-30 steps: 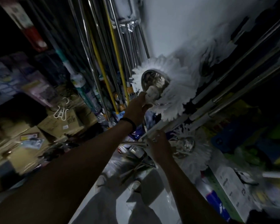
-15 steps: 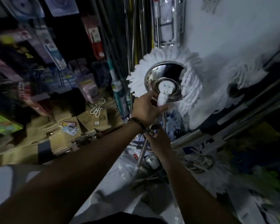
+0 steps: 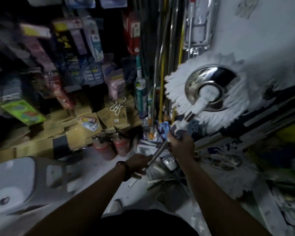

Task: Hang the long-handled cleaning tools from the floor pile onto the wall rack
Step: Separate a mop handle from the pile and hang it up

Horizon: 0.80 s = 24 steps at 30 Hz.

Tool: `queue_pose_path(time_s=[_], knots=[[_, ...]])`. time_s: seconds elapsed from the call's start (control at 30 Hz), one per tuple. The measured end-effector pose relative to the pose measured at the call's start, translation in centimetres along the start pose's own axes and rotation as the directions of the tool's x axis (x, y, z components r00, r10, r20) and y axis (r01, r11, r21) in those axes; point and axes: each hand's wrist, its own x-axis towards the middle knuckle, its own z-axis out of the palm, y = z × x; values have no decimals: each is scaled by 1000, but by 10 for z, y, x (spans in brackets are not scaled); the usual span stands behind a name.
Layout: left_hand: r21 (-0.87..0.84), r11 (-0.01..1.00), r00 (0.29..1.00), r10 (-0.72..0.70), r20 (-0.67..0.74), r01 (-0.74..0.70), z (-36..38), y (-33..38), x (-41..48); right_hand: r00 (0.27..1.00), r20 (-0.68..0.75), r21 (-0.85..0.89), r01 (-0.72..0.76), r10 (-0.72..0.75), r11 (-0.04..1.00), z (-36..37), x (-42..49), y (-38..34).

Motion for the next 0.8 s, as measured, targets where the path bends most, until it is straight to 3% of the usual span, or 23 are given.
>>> queue_pose_path(time_s=[0.07, 0.13, 0.23, 0.3, 0.37, 0.47, 0.57, 0.67, 0.8], knots=[[-125, 975, 977, -166, 133, 183, -19, -48, -9, 1000, -3, 75, -20, 20, 997, 17, -15, -6], [-398, 889, 973, -188, 132, 226, -33, -85, -4, 995, 46, 162, -91, 85, 983, 34, -33, -16], [-840, 512, 982, -151, 114, 176, -48, -114, -2, 985, 105, 232, -160, 139, 959, 55, -59, -30], [-955, 291, 993, -111, 33, 64, -58, -124, -3, 972, 118, 274, -229, 204, 934, 68, -72, -32], [-978, 195, 989, -117, -93, -68, -69, -125, -6, 936, 156, 322, -349, 315, 880, 80, -76, -30], [-957, 135, 958, -94, -271, -257, -86, -126, -10, 867, 270, 320, -491, 419, 810, 93, -80, -25], [-933, 36, 933, -27, -359, -358, -109, -128, -9, 809, 325, 345, -584, 490, 735, 101, -76, -13], [-901, 69, 901, -39, -432, -429, -127, -114, -26, 747, 401, 348, -660, 531, 666, 107, -80, -17], [-840, 107, 847, 51, -530, -532, -148, -92, -55, 702, 442, 422, -712, 558, 561, 115, -89, -20]])
